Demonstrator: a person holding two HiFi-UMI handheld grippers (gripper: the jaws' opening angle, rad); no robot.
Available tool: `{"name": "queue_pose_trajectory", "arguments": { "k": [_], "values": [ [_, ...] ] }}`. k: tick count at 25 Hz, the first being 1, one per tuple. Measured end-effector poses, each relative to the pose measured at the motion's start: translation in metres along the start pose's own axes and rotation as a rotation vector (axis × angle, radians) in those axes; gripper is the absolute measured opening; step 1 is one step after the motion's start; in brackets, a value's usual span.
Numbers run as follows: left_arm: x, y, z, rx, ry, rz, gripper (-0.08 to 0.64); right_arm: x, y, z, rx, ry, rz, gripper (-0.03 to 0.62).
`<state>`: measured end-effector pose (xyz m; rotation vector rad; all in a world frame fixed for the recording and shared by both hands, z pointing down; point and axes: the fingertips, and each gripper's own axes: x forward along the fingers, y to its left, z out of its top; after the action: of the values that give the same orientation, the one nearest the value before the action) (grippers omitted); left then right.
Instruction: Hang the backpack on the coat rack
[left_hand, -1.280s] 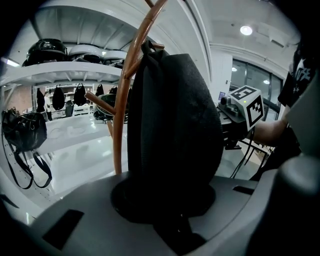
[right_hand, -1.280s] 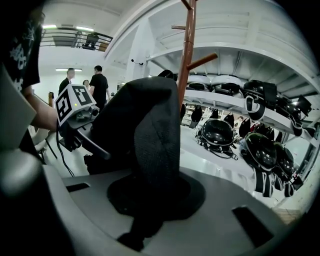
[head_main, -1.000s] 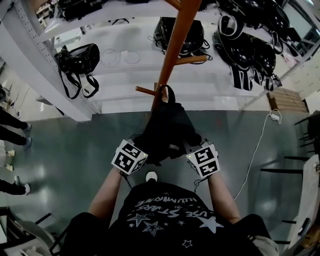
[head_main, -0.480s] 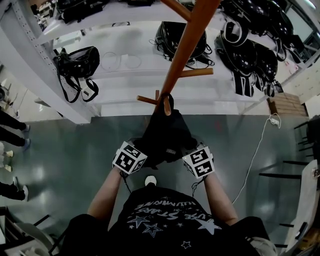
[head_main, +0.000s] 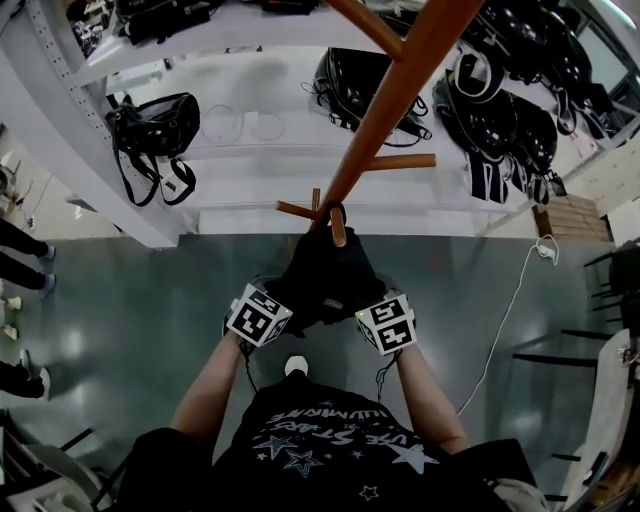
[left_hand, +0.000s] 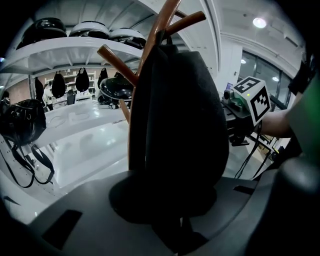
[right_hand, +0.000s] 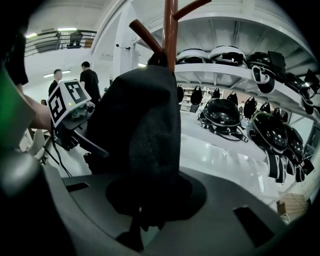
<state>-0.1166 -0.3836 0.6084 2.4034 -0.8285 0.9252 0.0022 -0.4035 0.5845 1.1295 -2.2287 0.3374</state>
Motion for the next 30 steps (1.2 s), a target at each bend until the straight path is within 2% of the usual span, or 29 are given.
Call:
{"name": "queue_pose_trajectory", "arguments": {
  "k": [6,8,12,14,20,25,30],
  "values": [
    [0.009,0.021,0.0,0.065,0.035,0.094,0.137,0.021,-0.01,-0.002,0.018,0.024,-0.035,0.087],
    [0.011,0.026,0.001,0.066,0.027,0.117,0.149,0.025,-0.013,-0.003,0.024,0.032,-0.048,0.1],
    [0.015,0.033,0.006,0.036,0.009,0.13,0.164,0.029,-0.017,-0.001,0.055,0.033,-0.057,0.11],
    [0.015,0.032,0.003,0.026,0.02,0.131,0.183,0.028,-0.015,-0.001,0.073,0.032,-0.043,0.17],
    [0.013,0.028,-0.005,-0.028,0.005,0.171,0.284,0.012,-0.016,-0.001,0.068,-0.012,-0.057,0.252],
    [-0.001,0.02,-0.01,-0.039,-0.004,0.215,0.316,-0.013,-0.017,-0.002,0.064,-0.05,-0.071,0.262],
    [-0.02,0.001,-0.006,-0.076,-0.056,0.264,0.319,-0.043,-0.018,-0.001,0.048,-0.097,-0.08,0.265]
  ]
}}
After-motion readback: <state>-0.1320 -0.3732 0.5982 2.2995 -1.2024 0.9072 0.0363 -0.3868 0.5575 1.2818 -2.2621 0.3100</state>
